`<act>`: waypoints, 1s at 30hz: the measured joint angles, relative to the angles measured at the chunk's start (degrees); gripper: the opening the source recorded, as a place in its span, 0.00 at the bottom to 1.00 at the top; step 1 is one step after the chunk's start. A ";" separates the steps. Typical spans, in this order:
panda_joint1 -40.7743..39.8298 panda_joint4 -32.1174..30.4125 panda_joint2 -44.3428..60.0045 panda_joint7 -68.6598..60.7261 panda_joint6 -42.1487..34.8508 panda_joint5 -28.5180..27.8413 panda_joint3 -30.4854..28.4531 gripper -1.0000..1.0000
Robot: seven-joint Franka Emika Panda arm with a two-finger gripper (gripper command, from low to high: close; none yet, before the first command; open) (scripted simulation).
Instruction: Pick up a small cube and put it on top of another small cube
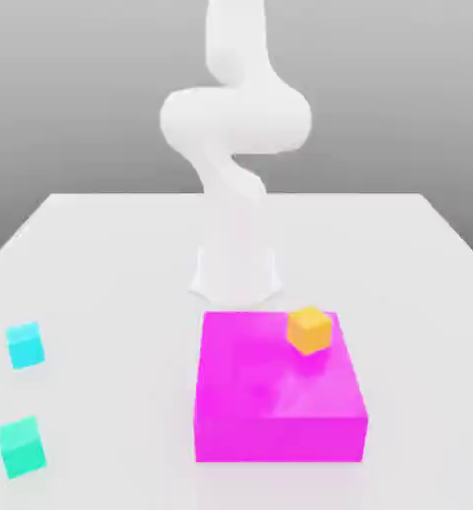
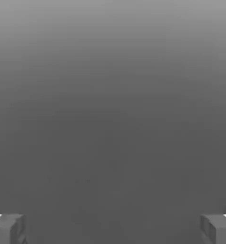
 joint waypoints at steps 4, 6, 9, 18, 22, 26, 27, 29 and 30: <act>-3.12 -0.75 8.64 3.88 3.13 -0.03 -1.22 0.50; -4.51 -1.11 12.80 5.76 4.63 -0.03 -1.96 0.50; -6.53 -1.66 19.02 8.50 6.89 0.03 -3.16 0.50; -12.46 -3.28 37.73 15.59 13.65 1.81 -7.53 0.50; -15.58 -3.99 46.12 17.95 16.61 3.71 -8.67 0.50; -17.78 -4.67 54.58 19.78 19.52 6.36 -9.86 0.50; -18.43 -4.77 56.70 20.04 20.33 7.14 -10.02 0.50; -19.56 -4.26 60.89 19.49 22.93 8.75 -9.30 0.50; -20.11 -3.86 62.97 19.06 24.44 9.49 -8.71 0.50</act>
